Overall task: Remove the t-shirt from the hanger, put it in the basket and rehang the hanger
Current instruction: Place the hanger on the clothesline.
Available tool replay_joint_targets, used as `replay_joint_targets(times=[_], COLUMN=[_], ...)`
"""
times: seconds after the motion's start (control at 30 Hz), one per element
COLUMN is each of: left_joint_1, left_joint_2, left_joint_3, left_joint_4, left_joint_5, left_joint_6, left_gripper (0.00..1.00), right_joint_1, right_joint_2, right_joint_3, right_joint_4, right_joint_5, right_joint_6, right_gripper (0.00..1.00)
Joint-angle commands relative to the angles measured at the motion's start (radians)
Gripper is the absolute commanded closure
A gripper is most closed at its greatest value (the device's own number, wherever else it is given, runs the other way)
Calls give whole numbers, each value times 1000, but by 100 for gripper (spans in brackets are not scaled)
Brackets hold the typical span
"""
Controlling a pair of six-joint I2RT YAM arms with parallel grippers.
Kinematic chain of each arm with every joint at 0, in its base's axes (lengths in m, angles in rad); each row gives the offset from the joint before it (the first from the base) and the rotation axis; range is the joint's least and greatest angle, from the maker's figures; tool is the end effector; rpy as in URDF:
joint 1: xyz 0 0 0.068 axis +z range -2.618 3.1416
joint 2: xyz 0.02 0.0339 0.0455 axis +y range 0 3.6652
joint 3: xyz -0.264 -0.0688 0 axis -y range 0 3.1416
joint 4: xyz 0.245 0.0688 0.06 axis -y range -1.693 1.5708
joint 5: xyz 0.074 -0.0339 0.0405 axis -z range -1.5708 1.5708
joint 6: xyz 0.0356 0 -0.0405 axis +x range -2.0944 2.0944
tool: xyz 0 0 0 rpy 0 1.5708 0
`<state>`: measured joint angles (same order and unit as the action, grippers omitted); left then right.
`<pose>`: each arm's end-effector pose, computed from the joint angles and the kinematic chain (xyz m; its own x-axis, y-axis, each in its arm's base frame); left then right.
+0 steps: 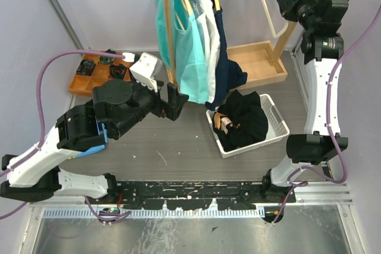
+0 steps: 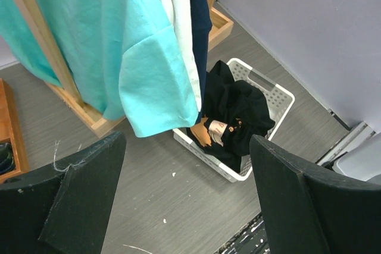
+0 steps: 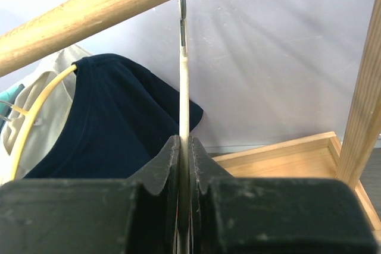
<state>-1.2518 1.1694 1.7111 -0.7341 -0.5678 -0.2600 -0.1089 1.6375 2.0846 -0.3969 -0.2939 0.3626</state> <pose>0.0803 -0.1819 0.5144 -0.2212 -0.0214 -0.9750 0.5983 0.7866 -0.1530 0.3396 -0.0268 0.5424 -0.0185 0.3435 -0.9390 -0.1893 0.9209 0.3407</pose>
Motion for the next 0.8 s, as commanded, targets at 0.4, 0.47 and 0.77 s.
replay_joint_targets(times=[0.4, 0.47, 0.77], left_joint_1=[3, 3, 3], left_joint_2=[23, 27, 41], left_joint_3=[13, 22, 45], left_joint_4=[111, 108, 90], left_joint_5=[-70, -71, -69], left_joint_6=[107, 115, 123], left_gripper=[7, 7, 7], right_joint_1=[23, 24, 25], right_joint_2=[88, 90, 41], right_joint_3=[103, 98, 43], right_joint_4=[114, 113, 113], right_joint_5=[-10, -11, 54], right_joint_6=[11, 15, -7], right_gripper=[99, 99, 59])
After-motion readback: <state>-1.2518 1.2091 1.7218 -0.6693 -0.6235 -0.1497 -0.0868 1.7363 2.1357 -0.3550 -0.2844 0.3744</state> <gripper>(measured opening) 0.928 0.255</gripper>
